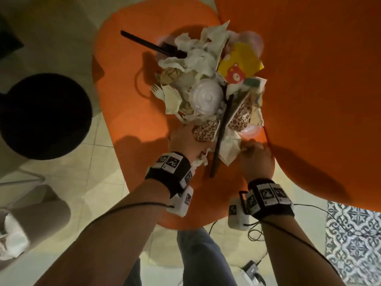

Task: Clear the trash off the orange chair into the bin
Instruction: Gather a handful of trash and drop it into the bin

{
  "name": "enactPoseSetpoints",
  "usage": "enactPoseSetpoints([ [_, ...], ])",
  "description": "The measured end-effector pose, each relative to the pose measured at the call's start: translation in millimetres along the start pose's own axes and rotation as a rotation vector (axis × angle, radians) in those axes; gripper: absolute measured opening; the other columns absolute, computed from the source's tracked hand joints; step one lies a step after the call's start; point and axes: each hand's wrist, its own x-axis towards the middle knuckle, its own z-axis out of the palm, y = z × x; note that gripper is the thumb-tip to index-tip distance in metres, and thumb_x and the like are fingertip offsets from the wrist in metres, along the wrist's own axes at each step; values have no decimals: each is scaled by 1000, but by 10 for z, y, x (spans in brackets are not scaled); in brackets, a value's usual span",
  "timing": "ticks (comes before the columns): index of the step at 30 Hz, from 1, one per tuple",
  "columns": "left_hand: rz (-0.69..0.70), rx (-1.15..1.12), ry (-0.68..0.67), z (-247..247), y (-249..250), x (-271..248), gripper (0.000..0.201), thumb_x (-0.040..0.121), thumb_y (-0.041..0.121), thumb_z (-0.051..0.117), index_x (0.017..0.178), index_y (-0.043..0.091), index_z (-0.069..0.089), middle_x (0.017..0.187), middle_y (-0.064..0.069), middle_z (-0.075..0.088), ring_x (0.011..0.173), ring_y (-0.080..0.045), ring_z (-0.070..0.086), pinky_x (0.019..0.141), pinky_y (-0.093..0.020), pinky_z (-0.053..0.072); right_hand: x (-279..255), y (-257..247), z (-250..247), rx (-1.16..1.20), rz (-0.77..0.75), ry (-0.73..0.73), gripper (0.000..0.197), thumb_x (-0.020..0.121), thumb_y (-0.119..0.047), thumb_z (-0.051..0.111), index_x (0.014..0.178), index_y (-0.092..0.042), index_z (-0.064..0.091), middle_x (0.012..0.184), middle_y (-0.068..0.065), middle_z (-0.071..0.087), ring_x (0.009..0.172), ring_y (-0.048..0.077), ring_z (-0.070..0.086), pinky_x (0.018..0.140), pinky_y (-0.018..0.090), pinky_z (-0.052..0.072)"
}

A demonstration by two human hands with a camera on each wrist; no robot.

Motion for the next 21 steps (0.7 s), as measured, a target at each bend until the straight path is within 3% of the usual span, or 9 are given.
enactPoseSetpoints([
  [3,-14,-180,52,-130,-35,10,53,67,33,82,112,23,57,99,10,60,93,-10,59,76,-19,45,-58,-52,-39,224,54,33,32,86,-33,49,117,-30,56,120,2,59,104,20,58,87,29,42],
  [6,-9,-372,110,-286,-82,-52,45,71,20,80,109,19,57,88,18,58,81,2,56,62,-1,43,-176,-168,-93,466,63,27,34,93,-31,49,126,-25,53,128,-1,47,114,19,48,88,23,27],
  [7,-17,-462,120,-321,-101,-80,45,70,15,80,110,16,58,89,17,61,84,0,59,64,-2,45,-210,-216,-101,550,56,16,33,94,-31,47,127,-26,52,129,-2,44,114,18,45,91,23,26],
  [9,-18,-557,132,-372,-132,-177,46,69,9,80,110,13,60,89,13,66,83,0,63,64,-6,49,-249,-321,-117,645,46,-37,38,94,-42,44,130,-29,48,131,1,41,119,23,44,101,35,33],
  [12,16,-520,175,-365,-215,-323,38,68,15,81,100,20,62,85,10,67,72,8,62,60,-9,49,-225,-442,-92,552,49,-137,67,85,-67,46,139,-29,38,132,5,39,124,28,41,103,46,35],
  [15,56,-257,189,-298,-350,-372,50,55,51,78,96,26,63,94,1,68,90,-15,64,76,-39,55,-197,-527,-52,513,-15,-166,90,70,-76,57,142,-28,31,142,8,35,128,31,40,105,51,38],
  [16,77,-172,147,-265,-364,-388,55,55,55,76,101,27,62,98,0,67,93,-20,63,79,-45,54,-190,-529,-26,503,-53,-172,95,65,-78,58,141,-28,32,142,8,36,128,30,42,105,50,40],
  [18,97,34,60,-166,-331,-412,62,62,51,76,115,27,55,113,0,62,104,-22,58,88,-46,50,-193,-526,14,491,-103,-167,101,57,-82,59,139,-29,35,141,6,42,126,27,45,104,48,43],
  [21,104,388,17,26,-250,-421,79,69,50,73,136,29,35,140,-3,40,131,-28,34,104,-50,37,-184,-525,54,473,-78,-136,100,58,-82,55,139,-27,36,138,8,45,125,28,46,104,47,42],
])
